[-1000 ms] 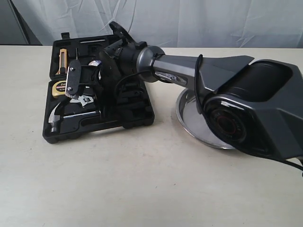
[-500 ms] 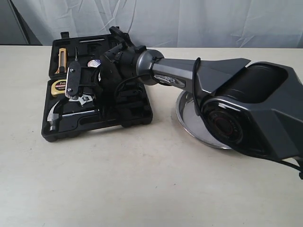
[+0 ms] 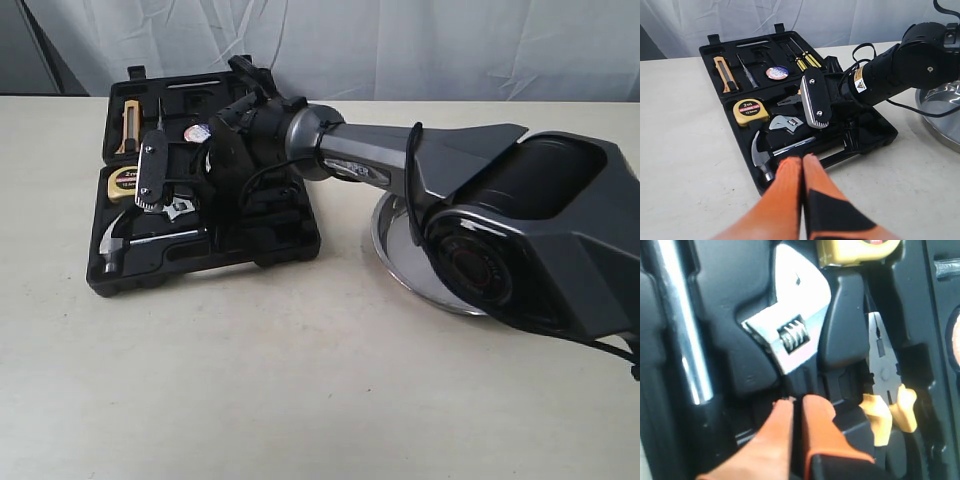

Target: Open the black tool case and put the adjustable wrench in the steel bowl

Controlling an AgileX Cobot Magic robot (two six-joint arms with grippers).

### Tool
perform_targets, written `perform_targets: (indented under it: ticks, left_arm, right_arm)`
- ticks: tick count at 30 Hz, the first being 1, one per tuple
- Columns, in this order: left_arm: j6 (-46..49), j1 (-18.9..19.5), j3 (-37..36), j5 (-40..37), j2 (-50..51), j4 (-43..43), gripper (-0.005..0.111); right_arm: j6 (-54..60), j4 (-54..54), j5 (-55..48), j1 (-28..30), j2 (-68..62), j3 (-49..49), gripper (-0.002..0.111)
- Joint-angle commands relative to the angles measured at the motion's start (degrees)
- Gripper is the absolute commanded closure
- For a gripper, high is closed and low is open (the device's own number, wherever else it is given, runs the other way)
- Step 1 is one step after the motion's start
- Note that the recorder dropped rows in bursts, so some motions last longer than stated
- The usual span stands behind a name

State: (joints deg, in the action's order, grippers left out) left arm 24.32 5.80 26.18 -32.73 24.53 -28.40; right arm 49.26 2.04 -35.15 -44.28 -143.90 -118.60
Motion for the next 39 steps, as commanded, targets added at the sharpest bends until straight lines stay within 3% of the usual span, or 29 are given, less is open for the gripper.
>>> perform_targets:
  ticks: [1, 6, 12, 13, 18, 23, 30, 39]
  left_arm:
    - [-0.3, -0.2, -0.2, 0.1, -0.2, 0.1, 0.107]
    - [-0.3, -0.2, -0.2, 0.1, -0.2, 0.1, 0.107]
    - [-0.3, -0.2, -0.2, 0.0, -0.2, 0.1, 0.107]
    - [-0.3, -0.2, -0.2, 0.0, -0.2, 0.1, 0.107]
    - [-0.3, -0.2, -0.2, -0.1, -0.2, 0.1, 0.107]
    - [-2.2, -0.2, -0.2, -0.4, -0.2, -0.3, 0.107]
    - [-6.4, -0.2, -0.2, -0.7, -0.2, -0.4, 0.107]
    - [-6.4, -0.2, -0.2, -1.1, -0.2, -1.7, 0.107]
  right_arm:
    - [-0.9, -0.2, -3.7, 0.1, -0.6, 0.2, 0.109]
    - [-1.0, -0.1, -3.5, 0.1, -0.6, 0.2, 0.105]
    - [-1.0, 1.8, -2.9, 0.1, -0.6, 0.2, 0.062]
    - [-1.0, 2.7, -2.9, 0.1, -0.6, 0.2, 0.059]
    - [-1.0, 4.0, -3.5, 0.1, -0.6, 0.2, 0.069]
    - [-1.0, 6.6, -3.8, 0.1, -0.6, 0.2, 0.069]
    - [-1.0, 20.8, -3.9, -1.0, -0.6, 0.2, 0.069]
    - [-1.0, 21.3, -2.9, -1.4, -0.6, 0.2, 0.069]
